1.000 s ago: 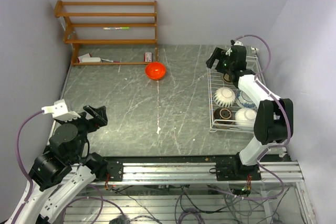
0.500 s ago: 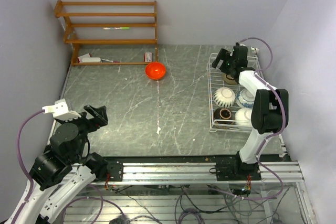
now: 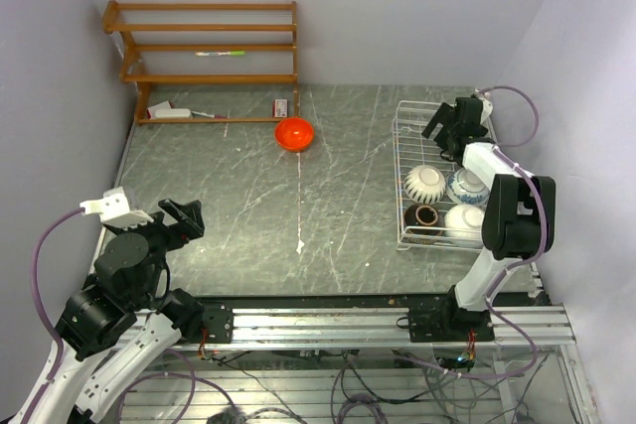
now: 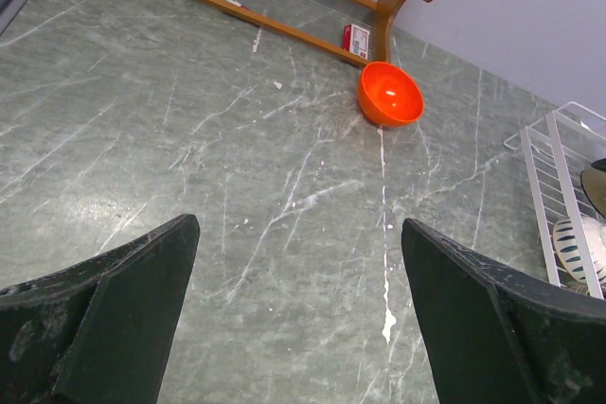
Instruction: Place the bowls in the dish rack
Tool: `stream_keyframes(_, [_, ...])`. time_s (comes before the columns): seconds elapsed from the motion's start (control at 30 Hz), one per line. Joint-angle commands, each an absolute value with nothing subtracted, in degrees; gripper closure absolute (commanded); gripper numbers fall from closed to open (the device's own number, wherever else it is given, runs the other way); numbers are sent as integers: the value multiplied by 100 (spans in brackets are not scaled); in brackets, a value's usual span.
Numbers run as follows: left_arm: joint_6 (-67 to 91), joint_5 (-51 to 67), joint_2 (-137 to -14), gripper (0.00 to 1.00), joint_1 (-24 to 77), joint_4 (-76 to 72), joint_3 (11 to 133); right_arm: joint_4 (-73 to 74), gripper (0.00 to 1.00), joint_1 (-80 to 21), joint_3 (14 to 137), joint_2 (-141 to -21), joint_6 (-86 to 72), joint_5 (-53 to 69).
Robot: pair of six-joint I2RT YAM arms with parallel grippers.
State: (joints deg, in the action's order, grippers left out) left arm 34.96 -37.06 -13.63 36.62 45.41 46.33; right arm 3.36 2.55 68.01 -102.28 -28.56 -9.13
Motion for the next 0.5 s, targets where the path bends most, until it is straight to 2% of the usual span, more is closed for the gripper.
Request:
stream_keyframes(0.0, [3481, -3749, -1368, 1, 3703, 4447, 4715, 270, 7, 266, 6702, -9900, -2880, -1631])
stream_keyframes(0.1, [3480, -3739, -1397, 1, 3708, 4447, 4714, -103, 7, 270, 6471, -9626, -2837, -1251])
stream_keyframes(0.23, [3488, -3746, -1407, 1, 3705, 4452, 4720, -632, 7, 118, 6258, -9134, -2636, -67])
stream_keyframes(0.47, [3515, -3777, -1337, 1, 3701, 4456, 4708, 4, 6, -1286, 7495, -9511, -1677, 504])
